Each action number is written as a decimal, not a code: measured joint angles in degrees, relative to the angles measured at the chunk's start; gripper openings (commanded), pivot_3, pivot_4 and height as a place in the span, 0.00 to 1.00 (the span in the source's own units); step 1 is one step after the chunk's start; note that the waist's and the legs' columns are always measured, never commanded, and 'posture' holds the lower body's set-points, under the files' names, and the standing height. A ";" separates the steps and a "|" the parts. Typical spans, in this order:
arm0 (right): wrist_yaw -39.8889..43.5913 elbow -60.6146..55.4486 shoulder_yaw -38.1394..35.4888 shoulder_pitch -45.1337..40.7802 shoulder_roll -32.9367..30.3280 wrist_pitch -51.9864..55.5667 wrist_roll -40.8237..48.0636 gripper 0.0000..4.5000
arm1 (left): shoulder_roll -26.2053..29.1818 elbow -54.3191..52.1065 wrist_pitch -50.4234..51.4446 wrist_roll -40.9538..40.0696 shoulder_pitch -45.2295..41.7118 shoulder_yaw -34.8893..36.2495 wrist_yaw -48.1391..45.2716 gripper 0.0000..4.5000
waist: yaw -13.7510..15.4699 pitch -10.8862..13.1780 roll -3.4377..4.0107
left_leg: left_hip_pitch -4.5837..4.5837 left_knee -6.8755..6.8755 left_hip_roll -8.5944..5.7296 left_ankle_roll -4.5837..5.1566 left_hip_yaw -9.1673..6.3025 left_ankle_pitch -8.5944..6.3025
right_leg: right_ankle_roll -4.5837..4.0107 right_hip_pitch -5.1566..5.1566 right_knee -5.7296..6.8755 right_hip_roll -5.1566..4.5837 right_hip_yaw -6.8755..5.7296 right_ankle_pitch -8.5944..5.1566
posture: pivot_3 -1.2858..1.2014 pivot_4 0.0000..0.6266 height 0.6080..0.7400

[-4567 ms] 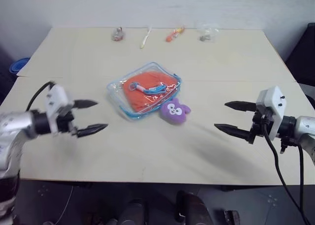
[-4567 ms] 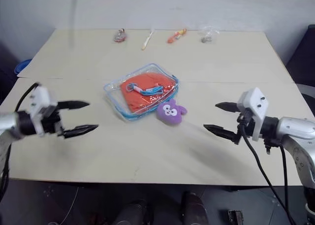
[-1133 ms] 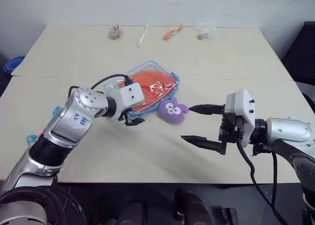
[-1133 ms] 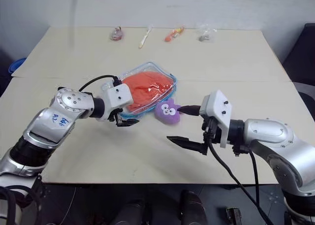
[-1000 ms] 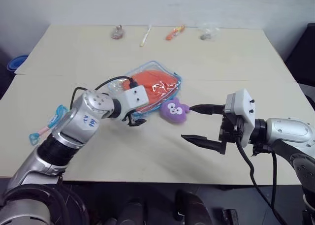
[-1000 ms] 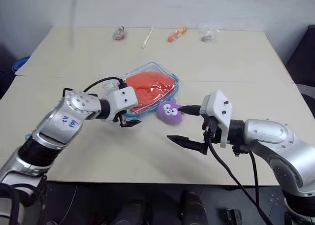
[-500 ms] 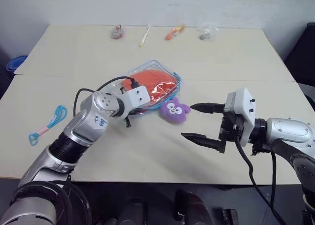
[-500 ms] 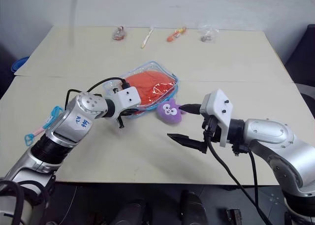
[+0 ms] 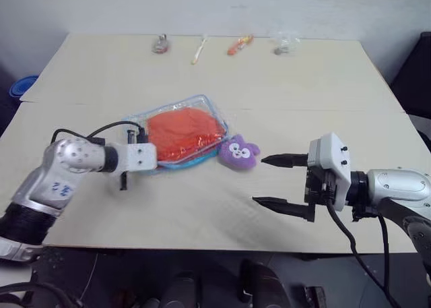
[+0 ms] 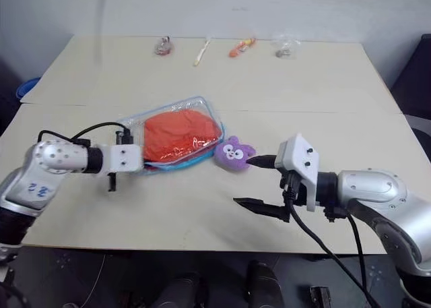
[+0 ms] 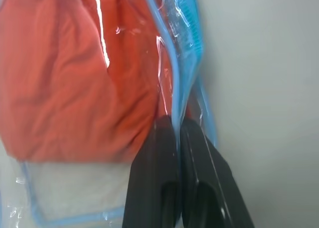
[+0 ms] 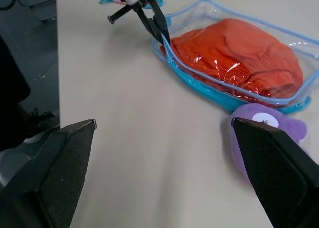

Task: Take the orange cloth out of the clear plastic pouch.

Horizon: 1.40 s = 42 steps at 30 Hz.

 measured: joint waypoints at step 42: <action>-9.05 -1.25 1.19 9.63 2.57 -4.28 -13.29 1.00 | 7.67 -2.72 27.03 -24.74 -2.53 8.02 -23.86 1.00 | -0.94 0.04 -0.10 | -0.07 0.05 0.08 0.02 -0.09 0.00 | 0.03 0.00 0.04 0.12 -0.08 0.01 | 0.52 0.24 1.00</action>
